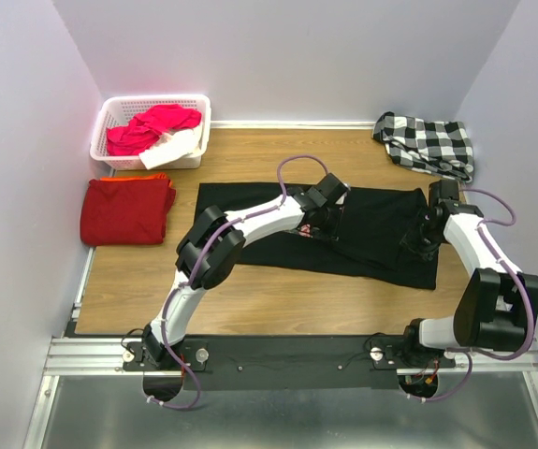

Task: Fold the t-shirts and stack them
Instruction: Fold the other side of the tshirt into a rectangle

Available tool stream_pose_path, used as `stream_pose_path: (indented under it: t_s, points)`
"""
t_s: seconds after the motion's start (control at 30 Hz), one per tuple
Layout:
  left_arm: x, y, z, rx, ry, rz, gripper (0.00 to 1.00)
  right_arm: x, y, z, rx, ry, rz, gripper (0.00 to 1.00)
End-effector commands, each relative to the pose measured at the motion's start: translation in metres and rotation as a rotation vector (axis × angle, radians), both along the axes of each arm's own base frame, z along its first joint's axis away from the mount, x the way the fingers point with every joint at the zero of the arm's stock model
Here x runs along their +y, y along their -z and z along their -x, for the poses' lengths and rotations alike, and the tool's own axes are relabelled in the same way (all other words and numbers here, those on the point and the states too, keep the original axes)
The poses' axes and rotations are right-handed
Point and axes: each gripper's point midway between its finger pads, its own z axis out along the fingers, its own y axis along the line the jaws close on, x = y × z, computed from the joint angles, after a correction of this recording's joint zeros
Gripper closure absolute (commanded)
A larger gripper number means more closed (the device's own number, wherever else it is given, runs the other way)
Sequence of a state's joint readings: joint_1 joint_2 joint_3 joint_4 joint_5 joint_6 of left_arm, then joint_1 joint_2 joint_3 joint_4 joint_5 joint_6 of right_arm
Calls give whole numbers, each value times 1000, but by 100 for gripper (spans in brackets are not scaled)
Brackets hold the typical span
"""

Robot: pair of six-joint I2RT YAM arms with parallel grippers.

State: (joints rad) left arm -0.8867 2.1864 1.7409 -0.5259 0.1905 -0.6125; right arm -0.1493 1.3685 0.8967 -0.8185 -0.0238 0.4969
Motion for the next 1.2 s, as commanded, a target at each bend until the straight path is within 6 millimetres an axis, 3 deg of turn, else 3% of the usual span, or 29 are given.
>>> stream_pose_path:
  t_s: [0.0, 0.93, 1.03, 1.07, 1.17]
  points:
    - [9, -2, 9, -1, 24, -31, 100, 10, 17, 11, 55, -14, -48, 59]
    - [-2, 5, 11, 9, 81, -4, 100, 30, 44, 32, 171, 21, -159, 65]
    - [-1, 6, 11, 8, 79, -9, 100, 29, 42, 30, 161, 26, -156, 74]
    - [0, 5, 12, 9, 80, -8, 100, 29, 40, 29, 157, 27, -154, 83]
    - [2, 6, 11, 4, 72, -16, 100, 29, 34, 26, 133, 33, -152, 95]
